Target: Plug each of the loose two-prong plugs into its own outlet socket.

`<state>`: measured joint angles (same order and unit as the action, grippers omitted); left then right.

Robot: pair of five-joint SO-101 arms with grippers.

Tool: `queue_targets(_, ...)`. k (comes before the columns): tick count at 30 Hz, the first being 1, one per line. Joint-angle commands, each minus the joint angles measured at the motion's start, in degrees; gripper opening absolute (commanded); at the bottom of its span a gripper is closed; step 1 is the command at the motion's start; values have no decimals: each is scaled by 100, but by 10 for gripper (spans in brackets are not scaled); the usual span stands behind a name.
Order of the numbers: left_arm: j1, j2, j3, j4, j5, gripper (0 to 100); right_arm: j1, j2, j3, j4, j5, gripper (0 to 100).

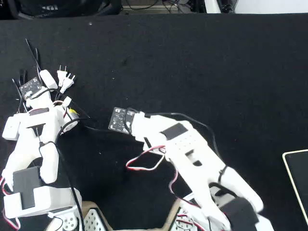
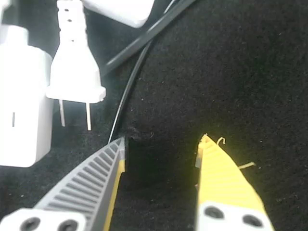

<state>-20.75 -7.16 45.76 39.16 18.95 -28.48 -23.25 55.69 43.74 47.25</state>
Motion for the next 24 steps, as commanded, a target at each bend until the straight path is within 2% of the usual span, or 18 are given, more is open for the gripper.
queue_targets(1,-40,-185,-224,-62,44,242,114,620,-602,-132,26,62)
queue_targets(3,-40,-176,-224,-62,44,242,114,963,-796,-132,-290,124)
queue_targets(6,-40,-167,-224,-62,44,242,149,1226,-1147,-18,-1055,273)
queue_targets(9,-40,-167,-224,-62,44,242,105,1086,-1464,554,-1178,369)
queue_targets(14,-40,-167,-242,-62,44,242,255,242,-2079,1996,-1152,374)
queue_targets(18,-75,-193,-242,-62,35,242,580,-725,-1886,2752,-1257,374)
queue_targets(21,-31,-158,-233,-62,26,242,633,-1349,-945,2338,-1793,374)
queue_targets(24,57,-158,-224,-62,18,242,466,-1780,391,985,-2462,374)
